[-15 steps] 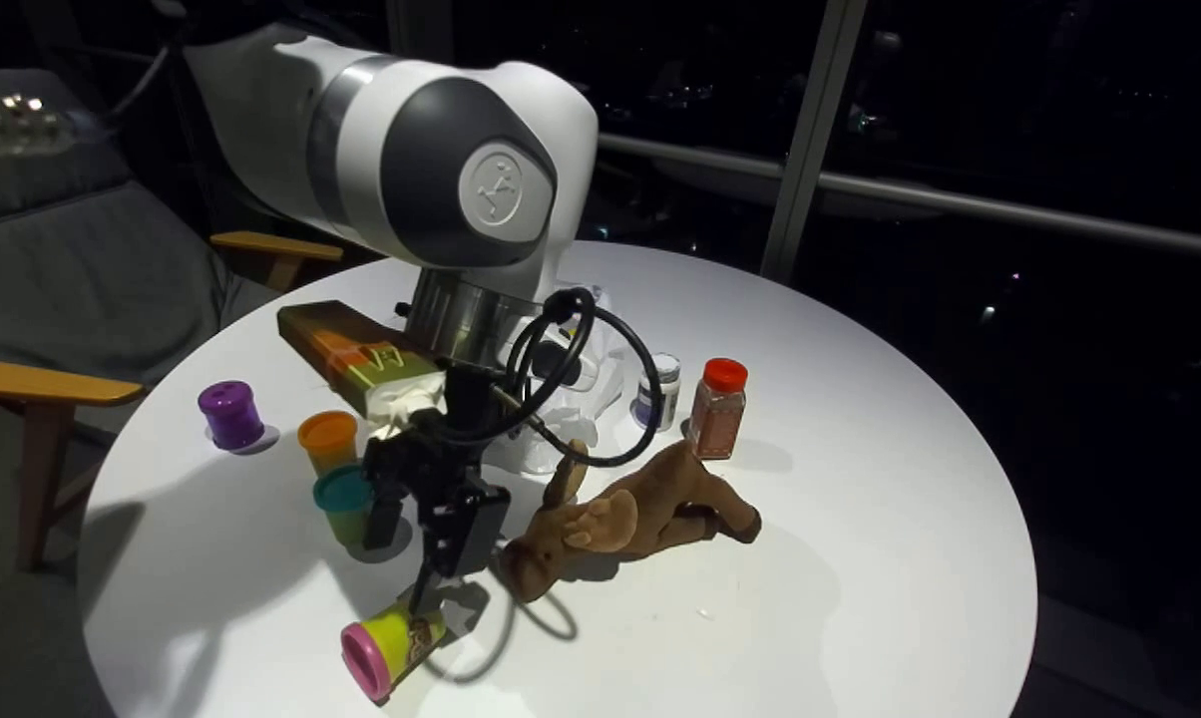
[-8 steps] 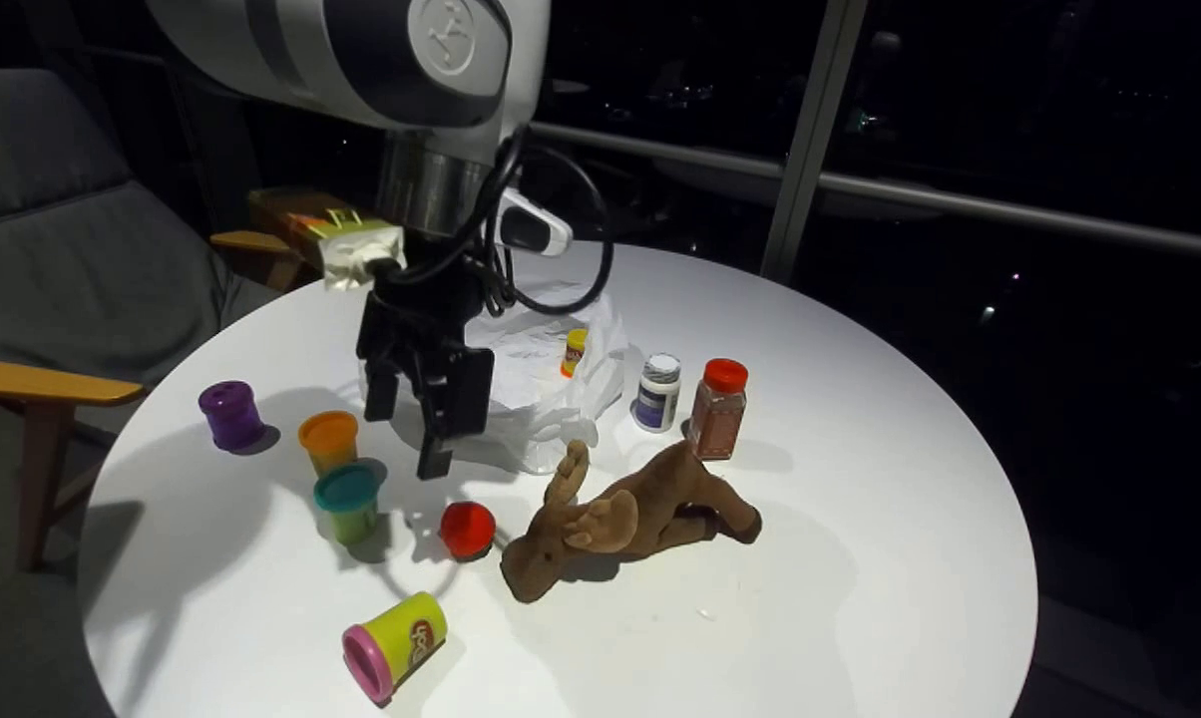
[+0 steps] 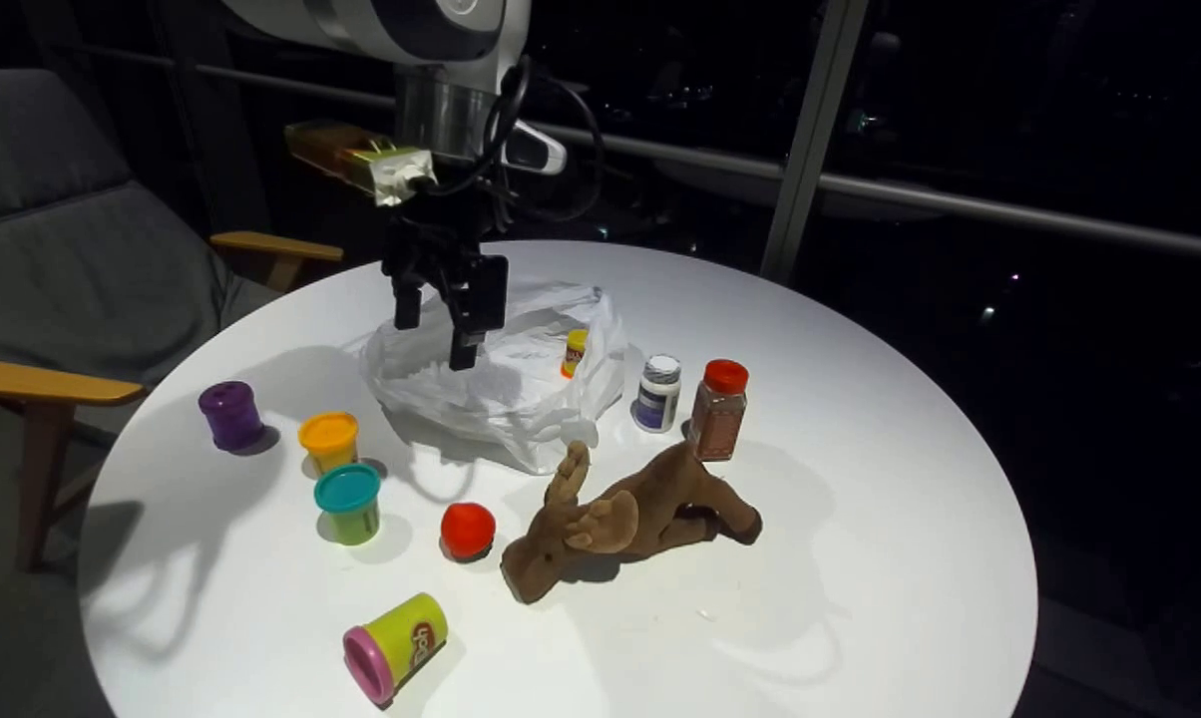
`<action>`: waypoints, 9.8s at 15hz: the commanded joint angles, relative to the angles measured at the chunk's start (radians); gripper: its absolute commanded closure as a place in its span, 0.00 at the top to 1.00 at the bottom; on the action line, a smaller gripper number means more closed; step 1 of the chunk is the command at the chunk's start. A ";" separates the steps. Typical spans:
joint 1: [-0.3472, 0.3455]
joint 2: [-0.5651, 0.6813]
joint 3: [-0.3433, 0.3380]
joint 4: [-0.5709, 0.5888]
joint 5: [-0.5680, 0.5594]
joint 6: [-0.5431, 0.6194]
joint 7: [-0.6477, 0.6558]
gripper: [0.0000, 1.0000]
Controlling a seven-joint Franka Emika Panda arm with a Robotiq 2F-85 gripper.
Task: Remove all the contents from the white plastic bag and put them on the table
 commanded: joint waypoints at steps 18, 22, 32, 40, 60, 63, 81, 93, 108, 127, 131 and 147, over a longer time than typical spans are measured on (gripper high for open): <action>-0.115 0.588 0.015 0.875 0.108 -0.316 -0.044 1.00; -0.118 0.604 0.035 0.927 0.146 -0.360 -0.047 1.00; -0.065 0.719 0.018 1.017 0.122 -0.321 -0.007 1.00; 0.044 0.734 -0.116 0.990 -0.022 -0.079 0.121 1.00; 0.114 0.723 -0.213 0.969 -0.180 -0.061 0.319 0.18; 0.113 0.691 -0.192 0.931 -0.177 -0.075 0.308 0.18; 0.130 0.030 -0.038 0.109 -0.133 -0.069 0.229 0.18; 0.186 -0.018 0.105 -0.034 -0.115 0.060 0.162 0.18; 0.349 0.340 0.041 0.349 -0.148 0.138 0.200 0.18; 0.324 0.122 -0.004 0.395 -0.194 -0.411 0.244 1.00; 0.220 0.004 0.005 0.263 -0.160 -0.492 0.178 1.00; -0.035 -0.544 0.021 -0.232 -0.210 -0.697 -0.152 1.00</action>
